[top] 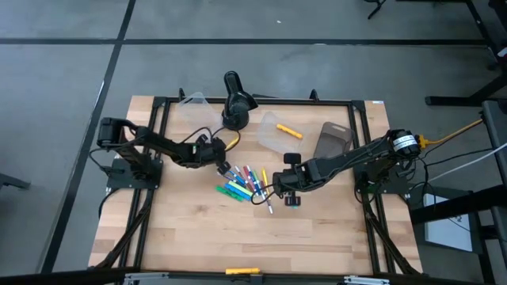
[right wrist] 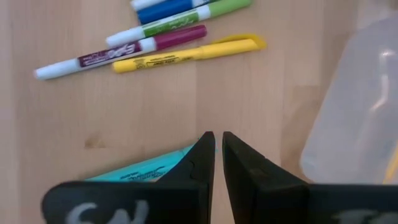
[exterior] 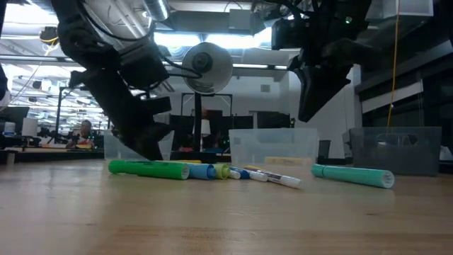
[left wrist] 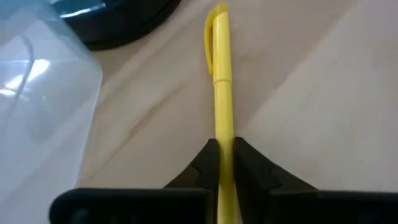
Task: Pick & Place Markers
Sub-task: Put the right yellow pen in the gray bin
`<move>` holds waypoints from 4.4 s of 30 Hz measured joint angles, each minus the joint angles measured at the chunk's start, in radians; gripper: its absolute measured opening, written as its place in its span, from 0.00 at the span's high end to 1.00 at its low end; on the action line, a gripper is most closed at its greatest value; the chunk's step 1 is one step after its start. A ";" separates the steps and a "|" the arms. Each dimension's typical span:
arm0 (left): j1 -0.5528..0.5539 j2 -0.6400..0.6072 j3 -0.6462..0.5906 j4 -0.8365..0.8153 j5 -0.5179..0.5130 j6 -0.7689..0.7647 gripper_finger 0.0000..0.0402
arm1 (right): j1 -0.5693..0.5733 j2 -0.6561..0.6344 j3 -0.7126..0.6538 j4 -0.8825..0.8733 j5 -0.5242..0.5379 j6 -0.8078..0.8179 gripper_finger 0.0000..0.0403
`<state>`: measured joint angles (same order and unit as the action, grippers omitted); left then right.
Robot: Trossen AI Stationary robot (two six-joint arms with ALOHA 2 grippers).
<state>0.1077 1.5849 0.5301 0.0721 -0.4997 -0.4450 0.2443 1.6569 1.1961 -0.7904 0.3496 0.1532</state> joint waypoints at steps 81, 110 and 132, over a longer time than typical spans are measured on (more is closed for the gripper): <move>-0.271 -0.391 0.005 0.206 0.073 0.328 0.94 | -0.281 0.003 -0.415 1.637 -0.348 0.080 0.85; -0.271 -0.398 0.005 0.205 0.099 0.326 0.55 | -0.283 -0.117 -0.415 1.307 -0.342 0.079 0.87; -0.271 -0.644 0.005 0.095 0.096 0.440 0.56 | -0.302 -0.589 -0.415 0.453 -0.343 0.269 0.87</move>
<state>-0.1631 0.9411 0.5350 0.1669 -0.4040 -0.0052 -0.0574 1.0675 0.7815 -0.3371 0.0065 0.4223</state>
